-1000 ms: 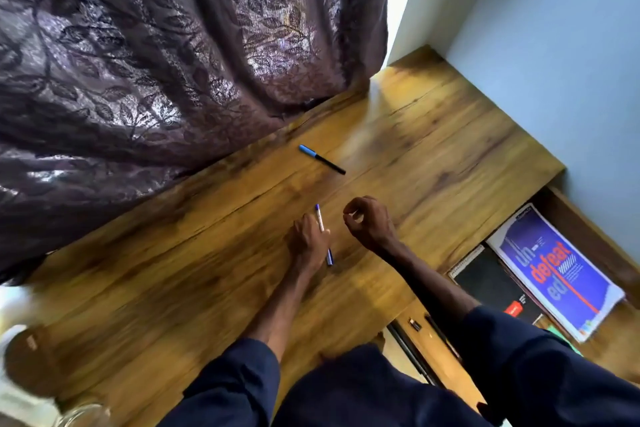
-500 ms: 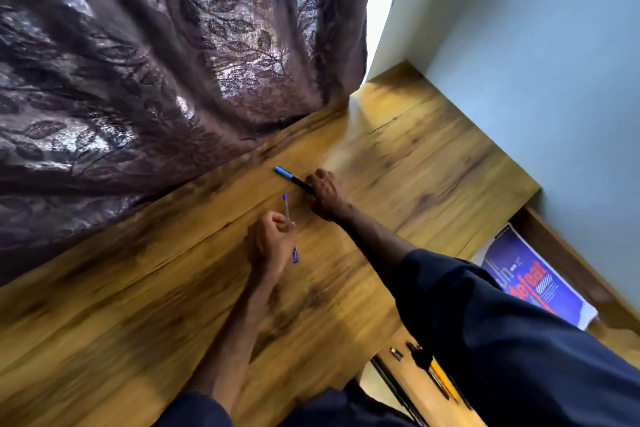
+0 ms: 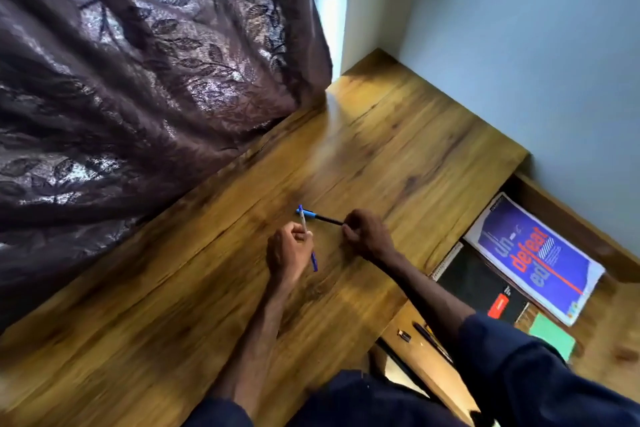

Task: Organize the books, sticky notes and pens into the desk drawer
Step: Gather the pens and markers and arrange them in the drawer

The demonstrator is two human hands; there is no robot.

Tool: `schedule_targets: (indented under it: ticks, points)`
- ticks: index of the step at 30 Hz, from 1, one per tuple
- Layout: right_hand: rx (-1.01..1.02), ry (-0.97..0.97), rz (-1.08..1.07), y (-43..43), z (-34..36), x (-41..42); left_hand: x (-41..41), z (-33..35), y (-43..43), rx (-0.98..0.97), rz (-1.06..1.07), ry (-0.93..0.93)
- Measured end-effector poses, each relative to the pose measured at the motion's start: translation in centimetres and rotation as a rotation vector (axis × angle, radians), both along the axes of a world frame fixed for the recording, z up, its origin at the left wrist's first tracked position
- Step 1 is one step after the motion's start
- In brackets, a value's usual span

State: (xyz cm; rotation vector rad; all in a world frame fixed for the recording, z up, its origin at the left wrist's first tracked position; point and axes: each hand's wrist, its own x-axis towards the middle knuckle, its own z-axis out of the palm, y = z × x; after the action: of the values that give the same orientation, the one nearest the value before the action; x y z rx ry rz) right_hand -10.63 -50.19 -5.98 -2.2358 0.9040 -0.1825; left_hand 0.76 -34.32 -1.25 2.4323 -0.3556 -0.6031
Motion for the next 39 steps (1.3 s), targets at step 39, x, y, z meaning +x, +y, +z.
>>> schedule_targets:
  ticks: [39]
  points:
    - [0.201,0.392,-0.573,0.2,-5.4,-39.7,-27.8,-1.5,-10.9,0.046,-0.805,0.242]
